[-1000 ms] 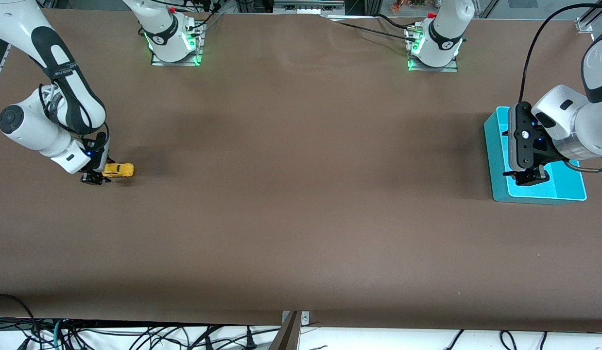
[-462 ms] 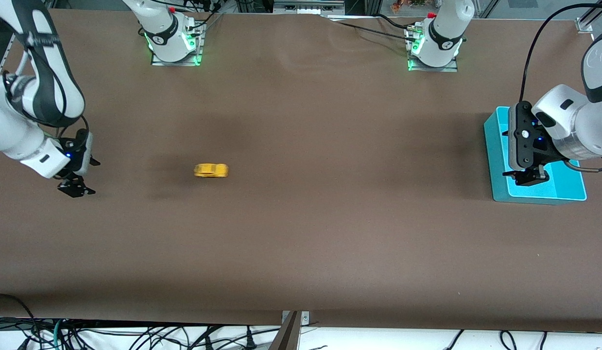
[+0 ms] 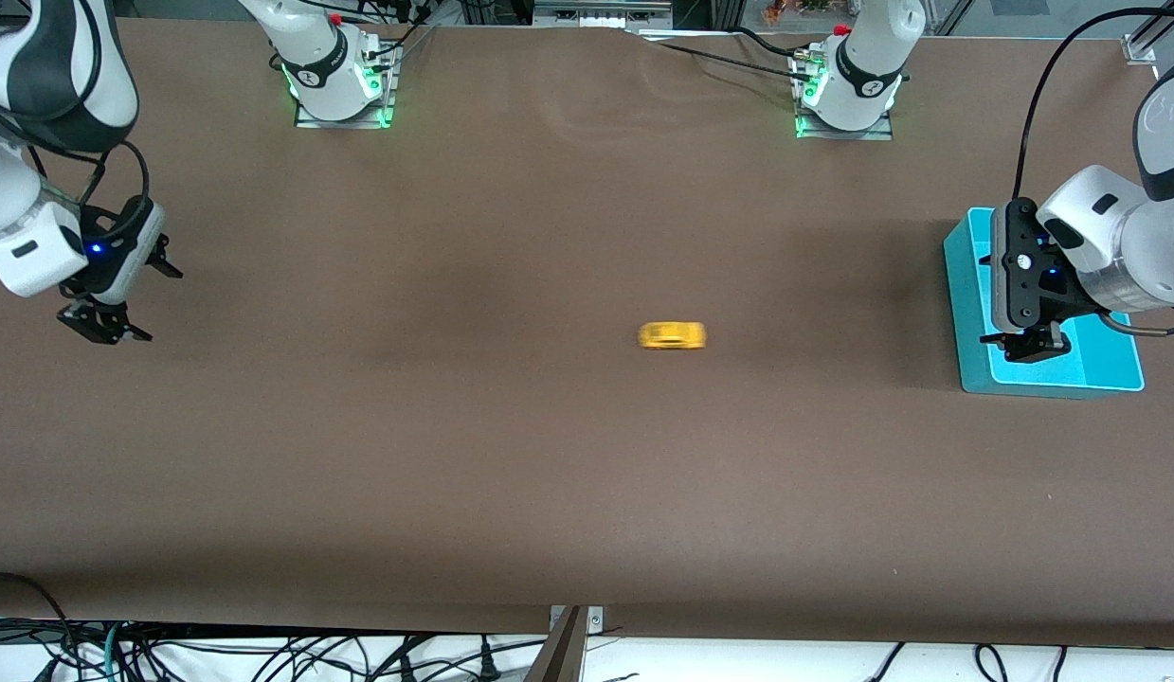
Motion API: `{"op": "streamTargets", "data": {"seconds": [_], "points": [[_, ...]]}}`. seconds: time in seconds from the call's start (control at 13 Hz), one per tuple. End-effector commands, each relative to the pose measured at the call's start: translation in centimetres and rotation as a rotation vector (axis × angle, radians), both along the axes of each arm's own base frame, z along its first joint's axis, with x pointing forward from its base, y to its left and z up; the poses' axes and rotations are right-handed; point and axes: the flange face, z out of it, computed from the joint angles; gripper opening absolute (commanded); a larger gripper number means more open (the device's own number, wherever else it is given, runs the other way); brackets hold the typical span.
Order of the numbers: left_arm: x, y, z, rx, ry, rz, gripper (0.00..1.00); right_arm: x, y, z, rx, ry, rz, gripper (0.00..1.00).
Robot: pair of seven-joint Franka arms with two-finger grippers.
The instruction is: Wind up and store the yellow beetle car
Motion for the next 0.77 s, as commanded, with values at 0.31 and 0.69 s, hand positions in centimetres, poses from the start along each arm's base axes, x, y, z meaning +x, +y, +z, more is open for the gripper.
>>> {"op": "streamTargets", "data": {"seconds": [0.31,0.69], "points": [[1.2,2.4,-1.9,-0.018,0.008,0.022,1.0,-1.0,1.6,3.4,0.058,0.02,-0.477,1.0],[0.5,8.0,-10.5,-0.003,0.069,0.113,1.0,-2.6,4.2,4.1,0.056,0.09,-0.893,1.0]]}}
